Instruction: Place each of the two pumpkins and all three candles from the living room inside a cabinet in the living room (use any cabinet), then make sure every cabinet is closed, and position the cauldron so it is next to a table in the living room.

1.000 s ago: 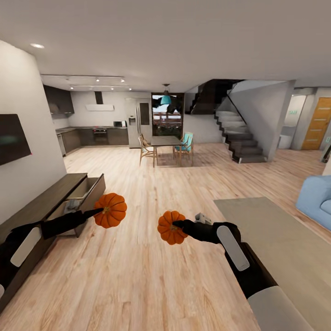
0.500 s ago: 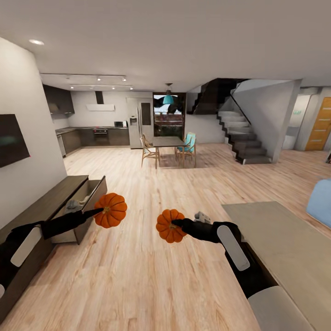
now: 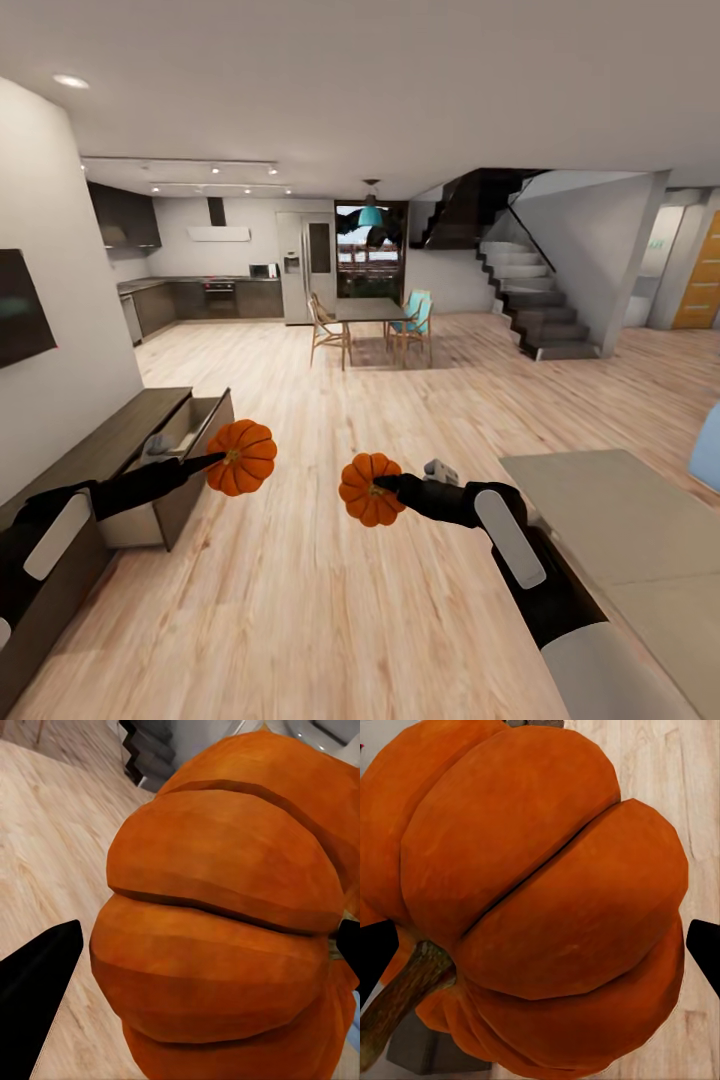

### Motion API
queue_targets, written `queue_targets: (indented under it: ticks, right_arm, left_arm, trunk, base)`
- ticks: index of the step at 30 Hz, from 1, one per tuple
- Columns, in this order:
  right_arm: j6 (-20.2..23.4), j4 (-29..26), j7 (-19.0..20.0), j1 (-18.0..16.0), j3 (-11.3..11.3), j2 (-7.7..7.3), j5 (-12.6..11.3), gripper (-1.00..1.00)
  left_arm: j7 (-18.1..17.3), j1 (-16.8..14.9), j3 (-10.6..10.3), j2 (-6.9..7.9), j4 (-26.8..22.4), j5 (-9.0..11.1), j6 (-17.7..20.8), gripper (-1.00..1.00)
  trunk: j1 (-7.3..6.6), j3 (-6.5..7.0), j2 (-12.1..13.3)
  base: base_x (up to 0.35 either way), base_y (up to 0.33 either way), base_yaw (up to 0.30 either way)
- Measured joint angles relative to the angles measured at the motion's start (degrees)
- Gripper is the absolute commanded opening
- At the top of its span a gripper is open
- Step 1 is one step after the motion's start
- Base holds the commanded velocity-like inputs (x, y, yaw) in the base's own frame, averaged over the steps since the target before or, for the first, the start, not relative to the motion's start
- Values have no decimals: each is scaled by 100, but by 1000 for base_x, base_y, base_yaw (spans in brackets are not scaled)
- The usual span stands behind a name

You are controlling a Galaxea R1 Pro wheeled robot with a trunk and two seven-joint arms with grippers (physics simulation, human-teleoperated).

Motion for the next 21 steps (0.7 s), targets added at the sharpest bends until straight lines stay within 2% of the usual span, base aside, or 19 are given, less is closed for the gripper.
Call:
queue_targets:
  ticks: [21]
  right_arm:
    - [5, -44, 44, 17, -17, -14, -1, -100]
  left_arm:
    - [4, -5, -5, -9, 1, -9, 1, -100]
  trunk:
    - [0, 0, 0]
  base:
    - [336, 7, 0]
